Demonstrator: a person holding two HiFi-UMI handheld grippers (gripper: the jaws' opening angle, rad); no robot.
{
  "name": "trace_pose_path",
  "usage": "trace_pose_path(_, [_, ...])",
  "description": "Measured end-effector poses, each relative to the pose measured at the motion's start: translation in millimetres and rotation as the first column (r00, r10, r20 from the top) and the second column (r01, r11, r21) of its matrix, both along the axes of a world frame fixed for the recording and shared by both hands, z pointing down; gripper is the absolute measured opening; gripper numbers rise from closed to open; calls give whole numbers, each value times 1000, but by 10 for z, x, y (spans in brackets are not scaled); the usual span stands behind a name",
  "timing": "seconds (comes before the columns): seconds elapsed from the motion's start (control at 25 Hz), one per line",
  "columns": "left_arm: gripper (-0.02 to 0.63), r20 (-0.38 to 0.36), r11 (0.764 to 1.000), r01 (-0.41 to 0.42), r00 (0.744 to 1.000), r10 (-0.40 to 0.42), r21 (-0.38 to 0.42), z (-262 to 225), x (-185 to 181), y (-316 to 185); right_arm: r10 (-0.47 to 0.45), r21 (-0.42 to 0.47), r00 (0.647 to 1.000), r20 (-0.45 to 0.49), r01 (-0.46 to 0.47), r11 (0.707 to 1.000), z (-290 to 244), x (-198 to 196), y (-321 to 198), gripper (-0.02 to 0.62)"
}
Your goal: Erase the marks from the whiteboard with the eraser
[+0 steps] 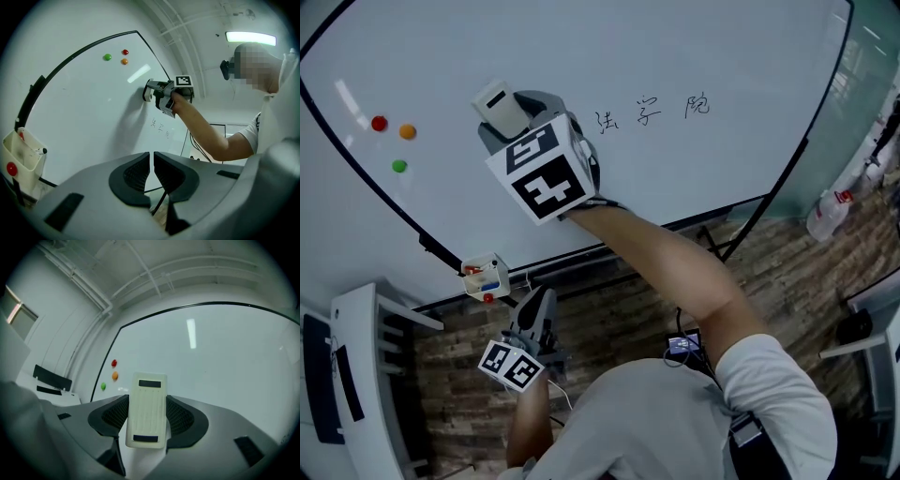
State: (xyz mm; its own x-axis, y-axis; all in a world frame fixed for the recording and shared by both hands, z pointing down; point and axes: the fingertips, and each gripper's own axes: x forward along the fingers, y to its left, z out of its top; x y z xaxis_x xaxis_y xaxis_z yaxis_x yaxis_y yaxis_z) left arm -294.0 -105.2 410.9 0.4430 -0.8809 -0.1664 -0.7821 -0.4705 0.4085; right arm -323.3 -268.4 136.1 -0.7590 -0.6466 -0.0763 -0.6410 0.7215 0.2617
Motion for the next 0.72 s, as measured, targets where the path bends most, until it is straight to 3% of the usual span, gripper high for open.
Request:
trace_pose_path(0.16, [18, 6, 1000, 20, 1000, -20, -19, 35, 57, -12, -46, 6, 998, -30, 46, 999, 210, 52, 105, 259])
trace_pose_path(0.36, [18, 11, 999, 31, 999, -31, -40, 73, 244, -71, -84, -12, 996, -2, 84, 996, 342, 342, 96, 259])
trace_pose_path(0.72, [18, 25, 999, -20, 999, 22, -48, 35, 758, -419, 50, 12, 999, 5, -50, 999, 480, 1566, -348, 259])
